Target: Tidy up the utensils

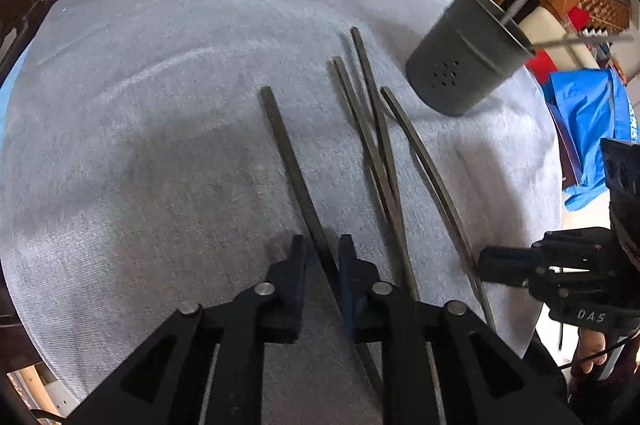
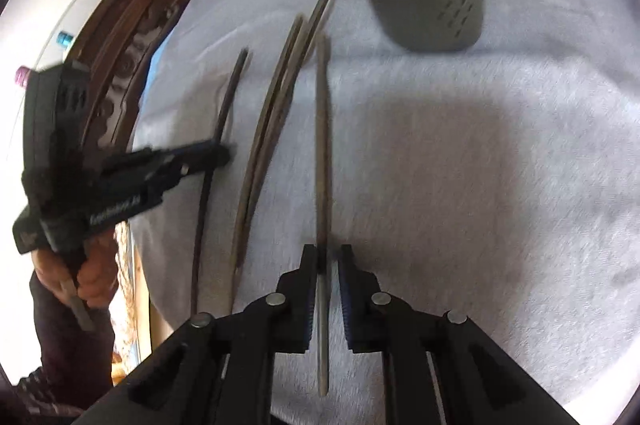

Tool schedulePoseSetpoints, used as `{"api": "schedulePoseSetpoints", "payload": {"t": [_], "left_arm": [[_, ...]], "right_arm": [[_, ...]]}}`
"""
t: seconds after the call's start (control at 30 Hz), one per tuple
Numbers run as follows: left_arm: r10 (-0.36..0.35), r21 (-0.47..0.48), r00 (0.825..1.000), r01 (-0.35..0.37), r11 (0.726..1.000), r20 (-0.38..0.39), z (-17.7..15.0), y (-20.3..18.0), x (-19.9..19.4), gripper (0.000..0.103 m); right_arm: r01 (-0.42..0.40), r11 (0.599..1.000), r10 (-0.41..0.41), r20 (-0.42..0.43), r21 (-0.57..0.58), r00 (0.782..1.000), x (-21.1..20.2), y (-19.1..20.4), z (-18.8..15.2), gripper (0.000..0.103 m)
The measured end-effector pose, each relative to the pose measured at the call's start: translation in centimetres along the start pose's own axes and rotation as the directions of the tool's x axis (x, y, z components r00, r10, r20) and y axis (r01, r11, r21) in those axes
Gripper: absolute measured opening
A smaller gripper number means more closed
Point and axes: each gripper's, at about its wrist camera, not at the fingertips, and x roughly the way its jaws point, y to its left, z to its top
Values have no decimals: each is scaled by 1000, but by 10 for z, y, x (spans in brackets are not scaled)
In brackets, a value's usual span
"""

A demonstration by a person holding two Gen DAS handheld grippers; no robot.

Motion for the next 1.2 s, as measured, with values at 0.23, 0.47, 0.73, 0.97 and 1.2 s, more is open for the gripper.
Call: {"api": "schedulePoseSetpoints", "payload": {"t": [0.23,0.47,0.73,0.97,1.2], "left_arm": [[19,-51,1000,-19,999,14,23,11,1,33],[57,-82,998,-56,995,10,50,14,5,33],[81,-118,997,-83,990,-21,66,22,19,22],[81,-135,997,-82,987,-14,60,33,12,11],[69,-179,997,-62,982,34,55,43,0,7]], "right_arm": [[23,1000,-24,62,19,998,5,11,36,17],[84,996,-86,67,36,994,22,15,57,17],[136,990,-139,83,41,987,36,24,77,17],[173,985,-171,129,-2,977,38,28,78,11],[125,992,-119,197,-17,973,18,29,68,7]]}}
